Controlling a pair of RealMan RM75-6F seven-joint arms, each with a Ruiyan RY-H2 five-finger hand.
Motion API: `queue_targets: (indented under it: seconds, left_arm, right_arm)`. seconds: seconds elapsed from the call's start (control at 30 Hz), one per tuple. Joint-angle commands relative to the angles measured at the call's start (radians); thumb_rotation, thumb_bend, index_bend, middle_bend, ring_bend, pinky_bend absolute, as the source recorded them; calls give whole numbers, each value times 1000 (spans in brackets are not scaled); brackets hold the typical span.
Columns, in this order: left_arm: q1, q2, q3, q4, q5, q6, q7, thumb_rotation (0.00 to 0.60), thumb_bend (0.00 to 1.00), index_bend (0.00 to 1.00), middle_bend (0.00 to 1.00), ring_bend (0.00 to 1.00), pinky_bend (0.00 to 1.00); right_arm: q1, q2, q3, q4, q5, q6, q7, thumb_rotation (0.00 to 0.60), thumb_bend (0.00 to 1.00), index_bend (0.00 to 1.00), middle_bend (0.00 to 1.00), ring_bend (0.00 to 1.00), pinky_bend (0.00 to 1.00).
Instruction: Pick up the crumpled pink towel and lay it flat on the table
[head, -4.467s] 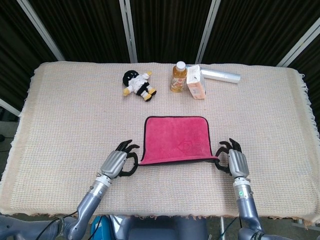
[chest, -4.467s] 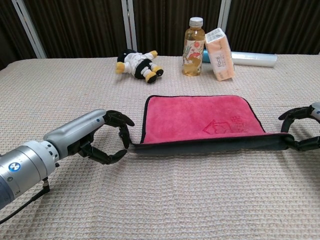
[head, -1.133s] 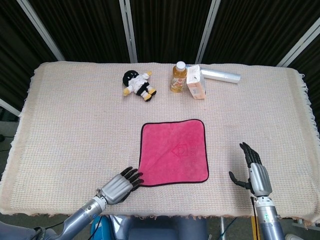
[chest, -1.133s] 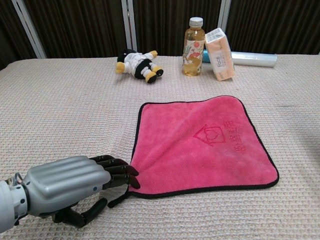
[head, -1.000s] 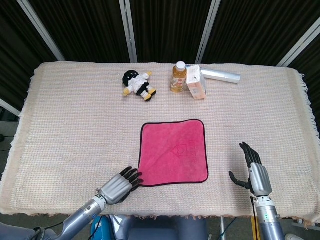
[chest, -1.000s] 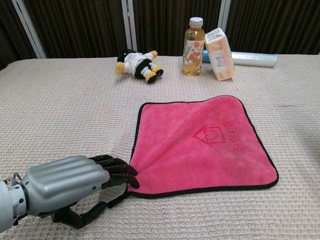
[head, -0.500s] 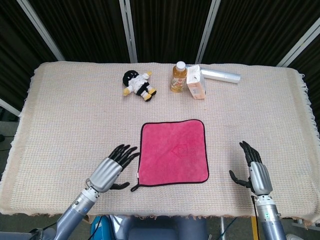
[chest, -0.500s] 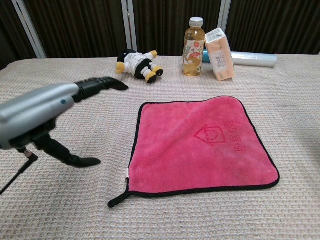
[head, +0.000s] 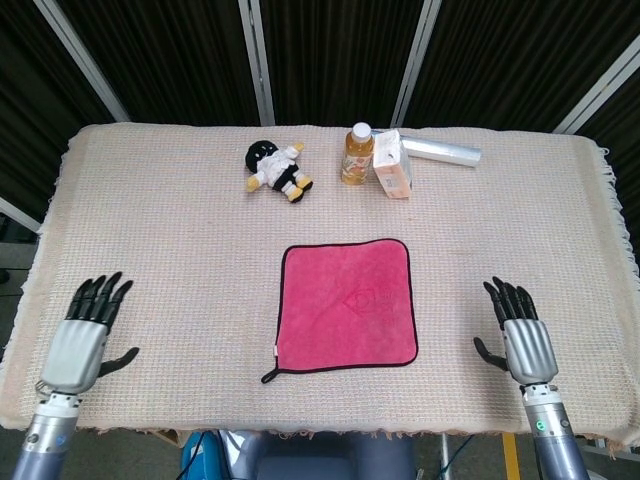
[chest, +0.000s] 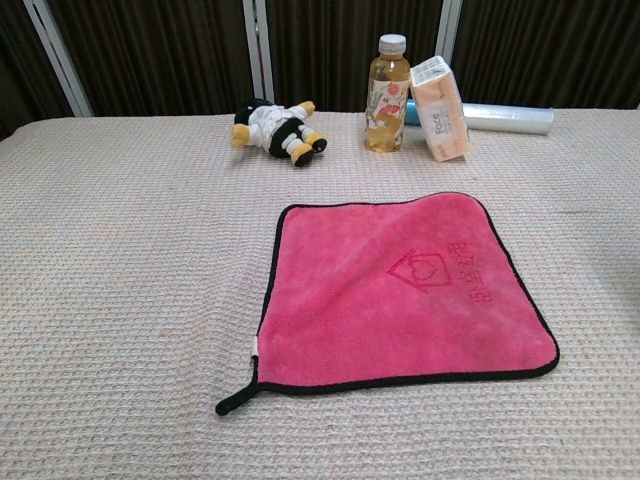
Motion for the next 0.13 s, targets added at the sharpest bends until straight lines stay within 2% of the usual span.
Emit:
queue_targets:
  seconds: [0.03,0.13]
  left_arm:
    - [66,26,0,121,-32,51,-102,600,127,18,0,0,0]
    - [84,35,-11,146,-59,35,-158,600,123,13,0,0,0]
  right_arm:
    - [-3,3,14,20,-9,31,22,600,305,0,0,0,0]
    - [-7,10,20,22,-11,47,38,600,305,0,0,0,0]
